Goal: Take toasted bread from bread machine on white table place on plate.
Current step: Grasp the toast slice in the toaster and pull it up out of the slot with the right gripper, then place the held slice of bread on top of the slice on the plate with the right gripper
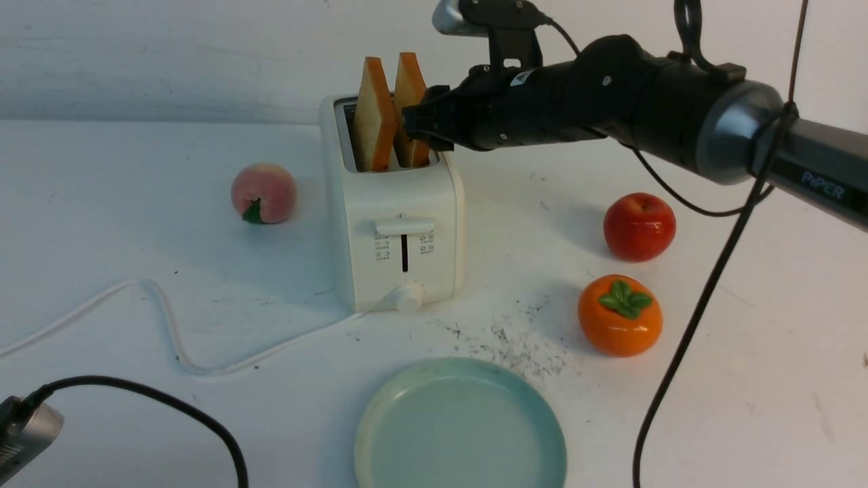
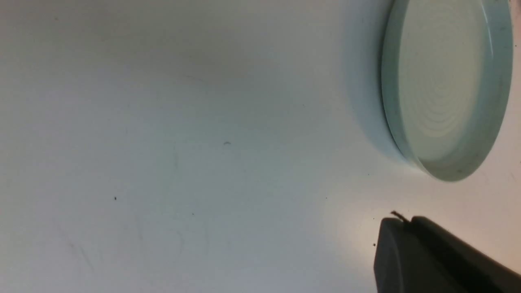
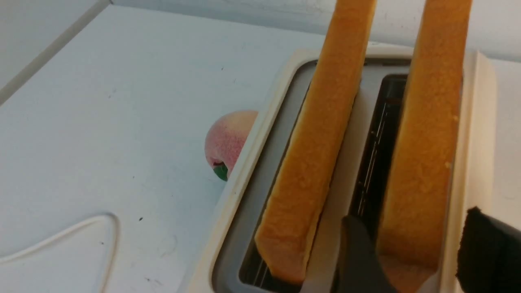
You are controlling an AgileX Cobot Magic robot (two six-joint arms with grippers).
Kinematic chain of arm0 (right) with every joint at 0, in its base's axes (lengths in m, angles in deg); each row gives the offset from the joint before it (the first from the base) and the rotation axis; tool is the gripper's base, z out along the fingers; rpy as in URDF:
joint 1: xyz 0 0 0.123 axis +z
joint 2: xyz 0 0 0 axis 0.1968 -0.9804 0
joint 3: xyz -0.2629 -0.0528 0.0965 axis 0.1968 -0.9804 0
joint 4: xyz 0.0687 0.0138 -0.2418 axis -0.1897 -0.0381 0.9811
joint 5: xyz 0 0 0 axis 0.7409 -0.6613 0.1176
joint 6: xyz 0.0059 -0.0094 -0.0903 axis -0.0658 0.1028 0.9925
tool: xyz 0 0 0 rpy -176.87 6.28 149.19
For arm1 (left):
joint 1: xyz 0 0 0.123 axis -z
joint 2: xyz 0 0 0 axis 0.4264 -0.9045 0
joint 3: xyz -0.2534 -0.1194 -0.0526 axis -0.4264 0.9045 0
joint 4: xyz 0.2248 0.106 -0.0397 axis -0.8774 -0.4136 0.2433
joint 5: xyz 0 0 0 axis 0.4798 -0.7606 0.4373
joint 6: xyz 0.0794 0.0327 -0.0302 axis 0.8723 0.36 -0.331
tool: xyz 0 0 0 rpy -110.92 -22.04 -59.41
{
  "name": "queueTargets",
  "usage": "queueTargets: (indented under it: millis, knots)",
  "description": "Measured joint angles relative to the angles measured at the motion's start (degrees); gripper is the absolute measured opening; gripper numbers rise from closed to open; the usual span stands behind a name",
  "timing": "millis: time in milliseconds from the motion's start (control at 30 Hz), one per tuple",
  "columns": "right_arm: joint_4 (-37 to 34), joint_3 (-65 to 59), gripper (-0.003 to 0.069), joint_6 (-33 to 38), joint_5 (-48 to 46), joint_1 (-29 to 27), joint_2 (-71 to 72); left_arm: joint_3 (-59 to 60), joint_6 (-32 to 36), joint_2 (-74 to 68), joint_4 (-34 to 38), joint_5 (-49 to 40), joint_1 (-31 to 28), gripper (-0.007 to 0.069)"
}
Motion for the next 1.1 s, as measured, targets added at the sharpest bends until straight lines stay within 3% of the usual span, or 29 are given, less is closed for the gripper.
queueTargets:
  millis: [133,167,267,800,867,1100]
  knots:
    - [-0.1,0.0,0.0203,0.0,0.9,0.0,-0.1,0.0,0.0,0.0,0.0,0.0,0.0,0.0011]
    - [-0.1,0.0,0.0131,0.0,1.1,0.0,-0.2,0.0,0.0,0.0,0.0,0.0,0.0,0.0011]
    - [-0.2,0.0,0.006,0.0,1.3,0.0,-0.2,0.0,0.0,0.0,0.0,0.0,0.0,0.0013]
    - [2.8,0.0,0.0059,0.0,6.5,0.0,12.2,0.0,1.5,0.0,-0.3,-0.9,0.0,0.0022]
    - [4.2,0.0,0.0059,0.1,3.7,0.0,14.9,0.0,1.5,0.0,-0.4,-0.9,0.0,0.0026]
    - [16.4,0.1,0.0059,-1.0,-20.5,-0.1,28.8,0.0,1.5,0.0,-0.4,-1.1,0.0,0.0036]
